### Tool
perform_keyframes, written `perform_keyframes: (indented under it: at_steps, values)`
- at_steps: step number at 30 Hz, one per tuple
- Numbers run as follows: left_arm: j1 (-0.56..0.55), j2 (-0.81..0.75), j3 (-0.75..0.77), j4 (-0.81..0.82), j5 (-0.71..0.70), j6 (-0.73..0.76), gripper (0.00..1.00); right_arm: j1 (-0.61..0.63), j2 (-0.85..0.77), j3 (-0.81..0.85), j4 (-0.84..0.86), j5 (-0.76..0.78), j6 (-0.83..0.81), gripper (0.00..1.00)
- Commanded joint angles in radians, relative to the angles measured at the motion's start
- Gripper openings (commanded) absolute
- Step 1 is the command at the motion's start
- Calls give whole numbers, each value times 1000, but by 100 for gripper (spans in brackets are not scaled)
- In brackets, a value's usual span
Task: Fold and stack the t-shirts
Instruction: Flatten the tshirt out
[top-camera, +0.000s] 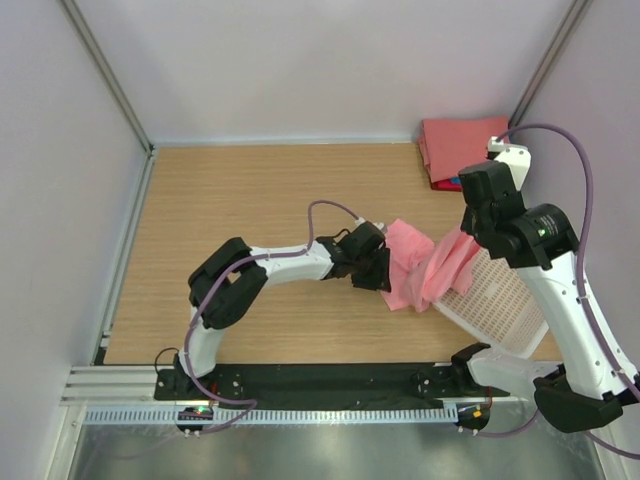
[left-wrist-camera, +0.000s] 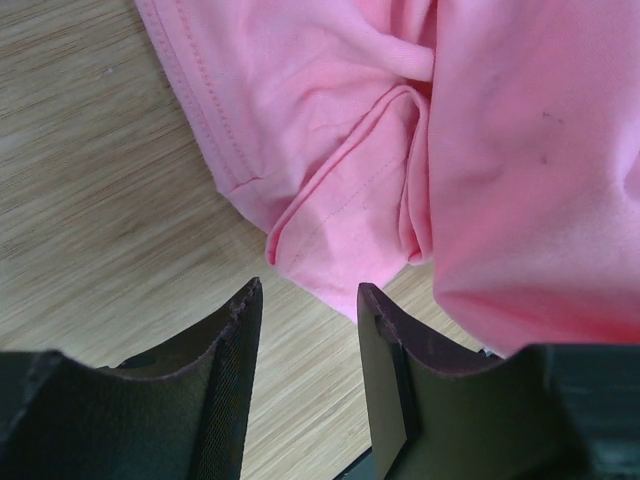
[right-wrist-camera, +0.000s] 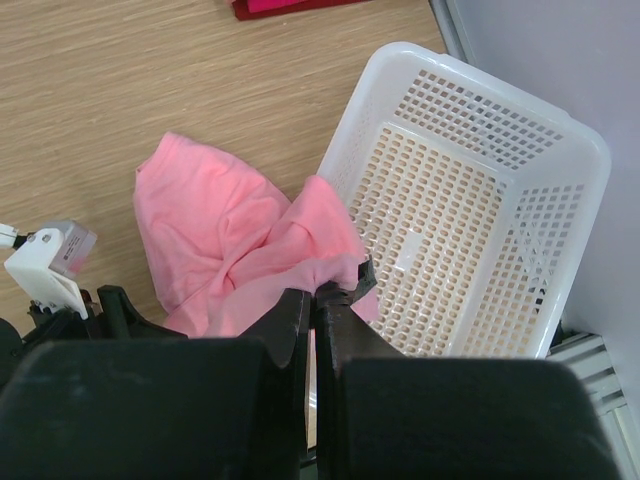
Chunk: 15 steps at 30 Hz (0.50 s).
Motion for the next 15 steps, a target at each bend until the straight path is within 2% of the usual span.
perform_keyframes:
  at_steps: [1,9,15]
  values:
    - [-3,7,2,33,11,29,44,-4,-35,-5,12,40,-2,1]
    - [-5,45,32,30,6,61,40,-7,-47,-14,9,34,-5,1]
    - [-3,52,40,27,5,79,33,-7,-52,-14,5,37,-11,1]
